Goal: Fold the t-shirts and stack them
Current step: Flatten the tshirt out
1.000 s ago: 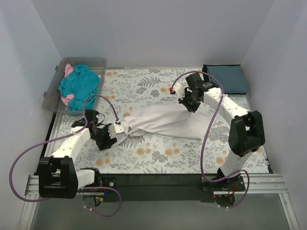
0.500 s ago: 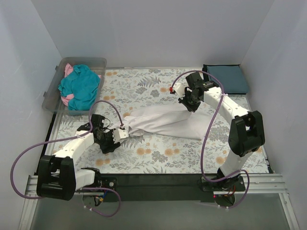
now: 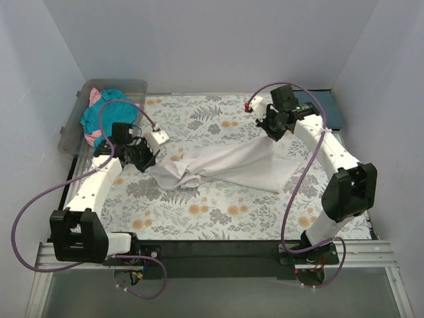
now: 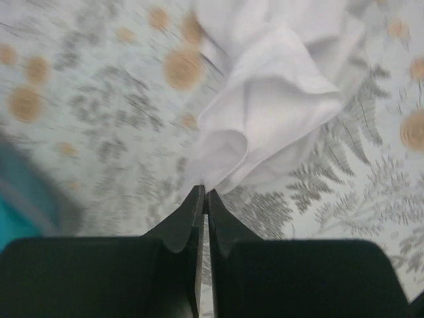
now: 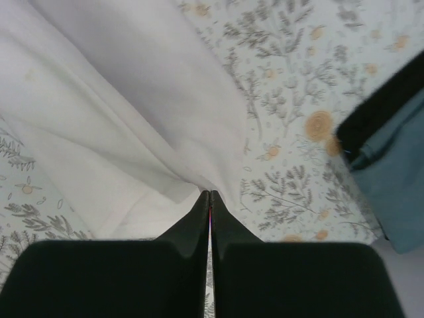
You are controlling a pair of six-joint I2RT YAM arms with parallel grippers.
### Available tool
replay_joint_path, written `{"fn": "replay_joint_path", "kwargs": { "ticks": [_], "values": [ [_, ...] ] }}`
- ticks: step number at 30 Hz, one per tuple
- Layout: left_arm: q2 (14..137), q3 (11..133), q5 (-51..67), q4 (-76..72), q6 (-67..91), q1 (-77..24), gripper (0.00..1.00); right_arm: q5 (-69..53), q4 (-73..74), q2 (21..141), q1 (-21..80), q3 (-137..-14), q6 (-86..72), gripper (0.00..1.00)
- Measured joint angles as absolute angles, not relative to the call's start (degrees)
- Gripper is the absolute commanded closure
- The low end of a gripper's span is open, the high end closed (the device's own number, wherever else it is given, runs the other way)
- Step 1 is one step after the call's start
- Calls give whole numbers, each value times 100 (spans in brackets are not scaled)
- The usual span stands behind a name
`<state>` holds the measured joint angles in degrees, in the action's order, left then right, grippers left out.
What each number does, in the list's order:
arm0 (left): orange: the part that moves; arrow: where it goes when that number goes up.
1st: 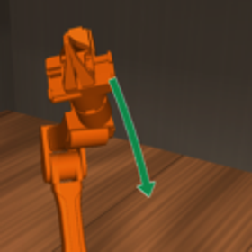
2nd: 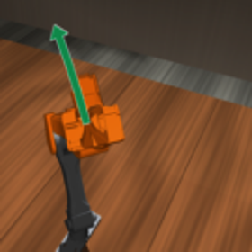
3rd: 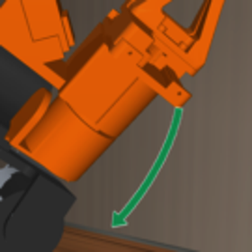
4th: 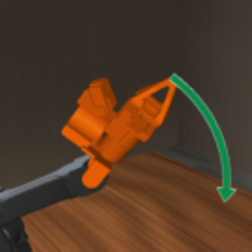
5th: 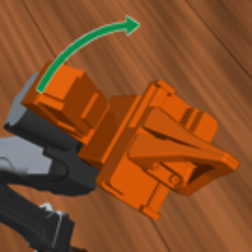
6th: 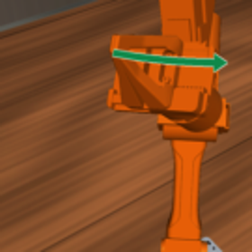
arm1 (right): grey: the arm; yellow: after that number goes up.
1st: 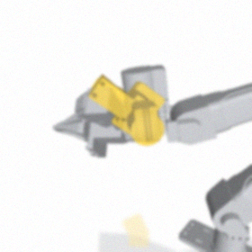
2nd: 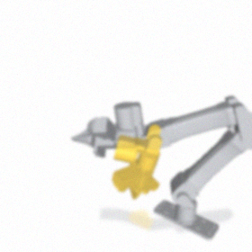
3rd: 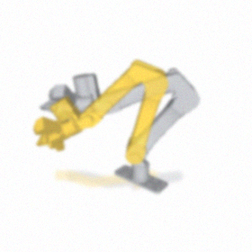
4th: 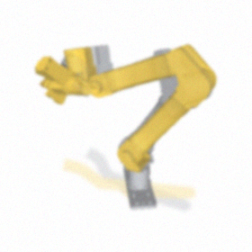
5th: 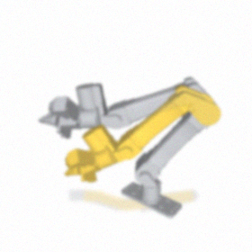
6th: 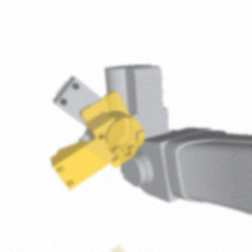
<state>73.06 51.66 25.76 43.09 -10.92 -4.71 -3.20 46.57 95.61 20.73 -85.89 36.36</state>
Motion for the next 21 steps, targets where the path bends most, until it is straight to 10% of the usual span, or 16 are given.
{"fn": "replay_joint_path", "kwargs": {
  "ticks": [21],
  "values": [
    [7524, 9351, 2075, 2255, 2324, -104, 100, 635, 3164, 8527, 1275, -11279, 3487, 99]
  ]
}}
